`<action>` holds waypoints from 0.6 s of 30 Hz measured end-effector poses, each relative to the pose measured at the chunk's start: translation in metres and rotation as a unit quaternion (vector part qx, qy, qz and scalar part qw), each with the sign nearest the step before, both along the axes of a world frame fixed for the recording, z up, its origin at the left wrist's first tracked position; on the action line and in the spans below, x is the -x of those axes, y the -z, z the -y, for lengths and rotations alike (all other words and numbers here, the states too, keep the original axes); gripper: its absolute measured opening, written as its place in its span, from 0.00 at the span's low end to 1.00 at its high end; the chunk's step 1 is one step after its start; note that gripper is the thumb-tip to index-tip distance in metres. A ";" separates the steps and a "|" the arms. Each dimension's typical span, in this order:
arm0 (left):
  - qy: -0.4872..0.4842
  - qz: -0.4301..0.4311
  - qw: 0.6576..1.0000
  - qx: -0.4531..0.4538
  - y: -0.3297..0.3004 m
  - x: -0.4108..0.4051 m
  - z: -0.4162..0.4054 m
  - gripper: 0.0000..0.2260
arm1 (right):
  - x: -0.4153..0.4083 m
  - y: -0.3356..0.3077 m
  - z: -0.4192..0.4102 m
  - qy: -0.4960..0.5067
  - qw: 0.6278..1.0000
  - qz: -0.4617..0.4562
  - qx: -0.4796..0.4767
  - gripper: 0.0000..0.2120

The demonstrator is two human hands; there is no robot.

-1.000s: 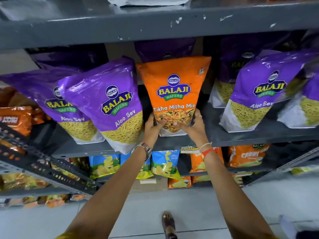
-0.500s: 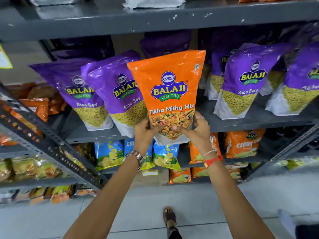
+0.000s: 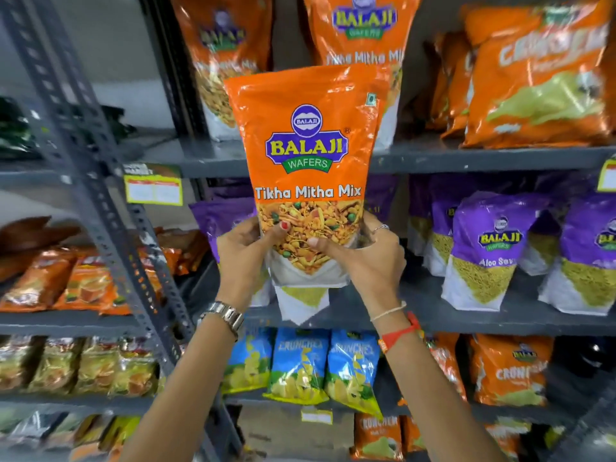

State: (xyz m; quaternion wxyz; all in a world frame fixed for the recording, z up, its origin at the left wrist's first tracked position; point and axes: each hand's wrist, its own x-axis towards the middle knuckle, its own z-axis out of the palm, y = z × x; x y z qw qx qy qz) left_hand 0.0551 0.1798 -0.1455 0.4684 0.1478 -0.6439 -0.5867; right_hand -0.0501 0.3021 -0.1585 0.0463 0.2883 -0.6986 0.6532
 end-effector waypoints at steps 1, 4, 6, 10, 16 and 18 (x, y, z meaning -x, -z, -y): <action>-0.001 -0.006 1.000 0.009 -0.013 -0.005 0.006 0.08 | -0.002 -0.012 0.007 -0.007 1.000 -0.007 0.006 0.28; -0.013 -0.017 0.999 0.033 -0.049 -0.015 0.025 0.12 | -0.004 -0.047 0.031 -0.011 0.999 -0.028 0.016 0.36; -0.028 -0.025 0.998 0.042 -0.073 -0.018 0.039 0.17 | -0.004 -0.069 0.048 -0.003 0.999 -0.045 0.018 0.39; -0.059 -0.012 0.996 0.063 -0.113 -0.014 0.071 0.06 | 0.000 -0.112 0.080 -0.017 0.998 -0.062 0.019 0.35; -0.102 -0.024 0.994 0.034 -0.151 0.003 0.120 0.04 | 0.022 -0.161 0.129 -0.105 0.992 -0.063 0.023 0.22; -0.103 -0.032 0.994 0.024 -0.158 0.008 0.135 0.04 | 0.029 -0.170 0.148 -0.120 0.990 -0.066 0.027 0.22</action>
